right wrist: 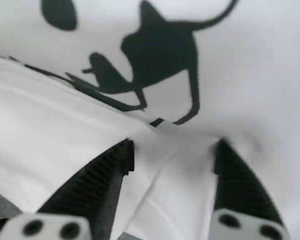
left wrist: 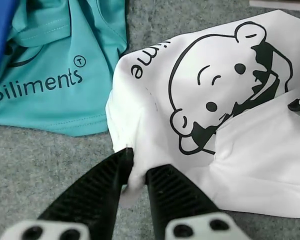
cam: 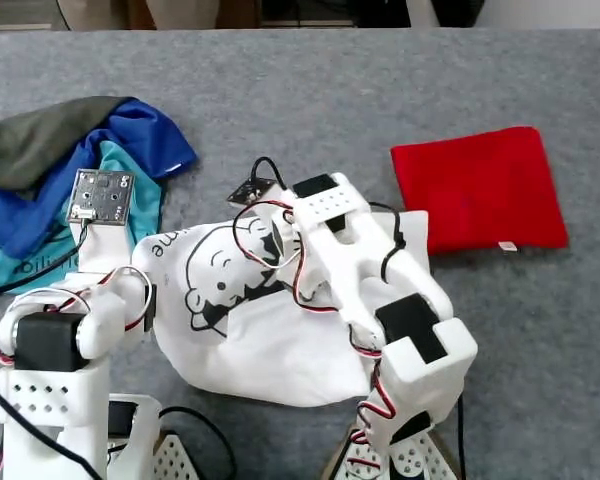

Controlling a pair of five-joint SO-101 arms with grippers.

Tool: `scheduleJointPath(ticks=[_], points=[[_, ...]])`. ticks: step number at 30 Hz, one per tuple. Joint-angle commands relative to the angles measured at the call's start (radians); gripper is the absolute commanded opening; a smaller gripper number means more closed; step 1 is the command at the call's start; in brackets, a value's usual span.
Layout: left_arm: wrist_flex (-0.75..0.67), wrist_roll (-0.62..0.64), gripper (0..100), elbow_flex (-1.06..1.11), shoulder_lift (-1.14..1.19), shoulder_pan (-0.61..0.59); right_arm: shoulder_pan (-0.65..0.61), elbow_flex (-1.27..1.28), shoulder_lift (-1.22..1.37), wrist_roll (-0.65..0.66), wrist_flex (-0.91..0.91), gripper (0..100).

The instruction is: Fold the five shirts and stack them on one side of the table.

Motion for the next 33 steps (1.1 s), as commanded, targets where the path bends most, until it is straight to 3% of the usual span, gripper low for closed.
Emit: scheduleJointPath(ticks=[1, 8, 17, 25, 33], points=[[-0.017, 0.003, 2, -0.011, -0.007, 0.000, 0.016, -0.035, -0.016, -0.008, -0.005, 23.5], [-0.018, 0.003, 2, -0.009, -0.007, 0.002, 0.013, 0.010, -0.134, -0.009, -0.005, 4.6], [-0.037, 0.003, 2, -0.003, -0.007, 0.003, 0.016, 0.070, -0.197, -0.005, -0.006, 5.0], [-0.035, 0.003, 2, -0.003, -0.007, 0.002, 0.013, 0.070, -0.222, -0.009, -0.005, 29.0], [-0.035, 0.003, 2, -0.006, -0.007, 0.002, -0.077, 0.196, -0.433, -0.011, 0.012, 16.4]])
